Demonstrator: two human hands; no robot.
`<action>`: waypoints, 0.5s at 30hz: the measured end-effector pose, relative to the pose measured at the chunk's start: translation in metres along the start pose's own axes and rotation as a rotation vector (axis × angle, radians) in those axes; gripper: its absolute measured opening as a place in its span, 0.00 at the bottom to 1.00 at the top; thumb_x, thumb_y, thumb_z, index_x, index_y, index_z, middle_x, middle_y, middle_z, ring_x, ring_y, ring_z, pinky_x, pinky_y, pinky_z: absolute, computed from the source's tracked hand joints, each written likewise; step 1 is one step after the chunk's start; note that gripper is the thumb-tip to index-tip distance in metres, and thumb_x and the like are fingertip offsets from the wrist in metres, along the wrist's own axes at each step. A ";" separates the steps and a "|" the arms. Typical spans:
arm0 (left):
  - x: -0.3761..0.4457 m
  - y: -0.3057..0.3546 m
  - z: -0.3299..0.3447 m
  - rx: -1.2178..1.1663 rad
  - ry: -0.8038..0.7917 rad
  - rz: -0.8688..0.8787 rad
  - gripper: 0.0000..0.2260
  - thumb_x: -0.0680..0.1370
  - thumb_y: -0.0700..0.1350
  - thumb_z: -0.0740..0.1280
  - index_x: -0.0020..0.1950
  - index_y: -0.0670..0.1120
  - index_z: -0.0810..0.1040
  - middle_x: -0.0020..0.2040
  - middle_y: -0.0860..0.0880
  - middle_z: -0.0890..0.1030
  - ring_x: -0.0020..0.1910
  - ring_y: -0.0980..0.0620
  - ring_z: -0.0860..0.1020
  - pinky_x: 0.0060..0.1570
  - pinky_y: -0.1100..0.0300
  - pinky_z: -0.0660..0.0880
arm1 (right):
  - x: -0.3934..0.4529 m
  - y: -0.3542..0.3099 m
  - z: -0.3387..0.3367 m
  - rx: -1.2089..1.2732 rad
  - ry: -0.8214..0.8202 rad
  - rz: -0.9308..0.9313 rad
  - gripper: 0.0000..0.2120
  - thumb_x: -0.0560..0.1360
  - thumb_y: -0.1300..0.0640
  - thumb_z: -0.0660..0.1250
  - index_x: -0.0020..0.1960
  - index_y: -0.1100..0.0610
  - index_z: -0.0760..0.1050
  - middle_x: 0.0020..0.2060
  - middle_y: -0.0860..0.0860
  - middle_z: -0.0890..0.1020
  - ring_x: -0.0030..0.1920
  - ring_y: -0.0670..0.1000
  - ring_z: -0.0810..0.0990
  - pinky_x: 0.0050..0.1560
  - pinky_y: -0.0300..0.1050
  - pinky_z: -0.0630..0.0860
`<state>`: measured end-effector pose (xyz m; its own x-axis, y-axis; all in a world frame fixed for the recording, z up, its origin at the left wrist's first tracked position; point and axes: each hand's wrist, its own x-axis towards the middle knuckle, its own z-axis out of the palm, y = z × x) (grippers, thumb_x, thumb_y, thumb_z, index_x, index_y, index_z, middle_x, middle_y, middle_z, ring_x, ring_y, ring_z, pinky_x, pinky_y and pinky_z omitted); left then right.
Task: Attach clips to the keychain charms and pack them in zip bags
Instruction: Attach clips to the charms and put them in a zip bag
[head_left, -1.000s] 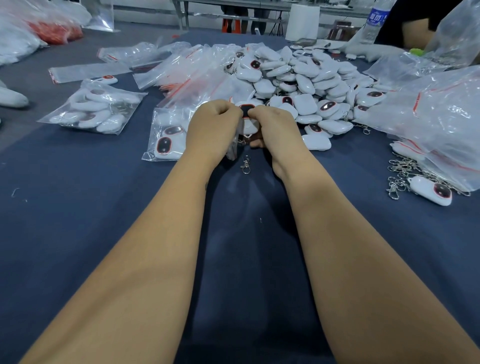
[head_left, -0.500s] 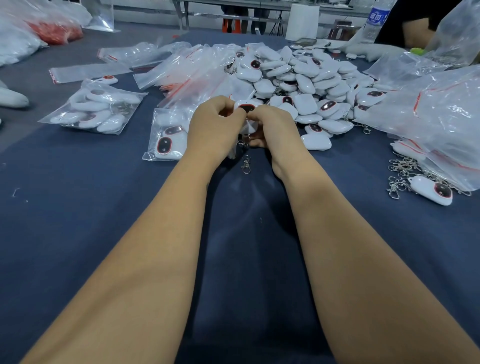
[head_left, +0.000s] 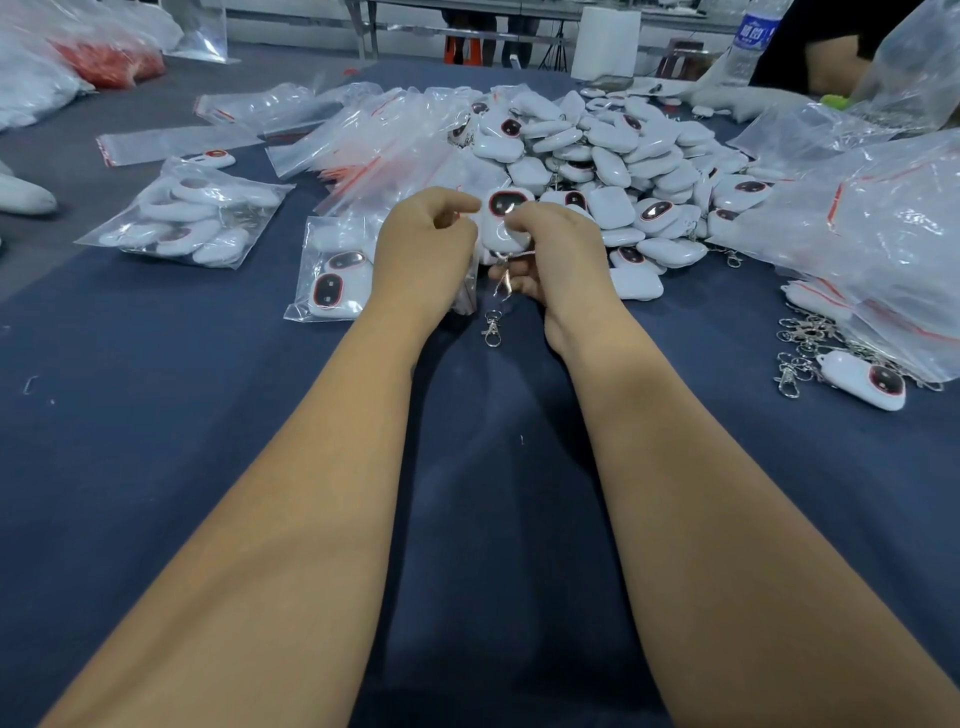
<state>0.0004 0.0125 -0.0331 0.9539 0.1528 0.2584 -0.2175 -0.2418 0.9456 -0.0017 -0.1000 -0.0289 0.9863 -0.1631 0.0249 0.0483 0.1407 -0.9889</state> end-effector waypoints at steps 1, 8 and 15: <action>0.000 0.000 0.000 0.009 -0.001 0.018 0.14 0.74 0.36 0.61 0.53 0.52 0.78 0.37 0.52 0.74 0.32 0.54 0.73 0.38 0.59 0.72 | 0.000 -0.001 -0.001 0.065 0.007 -0.002 0.07 0.75 0.64 0.65 0.39 0.57 0.72 0.31 0.52 0.77 0.27 0.53 0.78 0.28 0.40 0.71; -0.001 0.000 -0.001 -0.007 0.005 0.026 0.14 0.74 0.35 0.61 0.55 0.52 0.71 0.39 0.48 0.76 0.32 0.53 0.73 0.35 0.58 0.70 | -0.002 -0.003 0.002 0.397 -0.066 -0.020 0.08 0.77 0.72 0.59 0.44 0.60 0.68 0.36 0.55 0.76 0.39 0.57 0.84 0.41 0.45 0.81; -0.001 0.002 -0.003 0.012 -0.029 0.073 0.13 0.72 0.36 0.65 0.46 0.55 0.73 0.39 0.50 0.74 0.32 0.54 0.72 0.34 0.61 0.70 | -0.001 -0.002 0.007 0.403 -0.083 -0.062 0.05 0.78 0.70 0.63 0.50 0.61 0.70 0.43 0.58 0.79 0.42 0.53 0.81 0.53 0.46 0.80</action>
<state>-0.0019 0.0147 -0.0304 0.9412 0.1066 0.3207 -0.2844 -0.2630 0.9219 -0.0021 -0.0935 -0.0264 0.9881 -0.1066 0.1105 0.1496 0.5069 -0.8489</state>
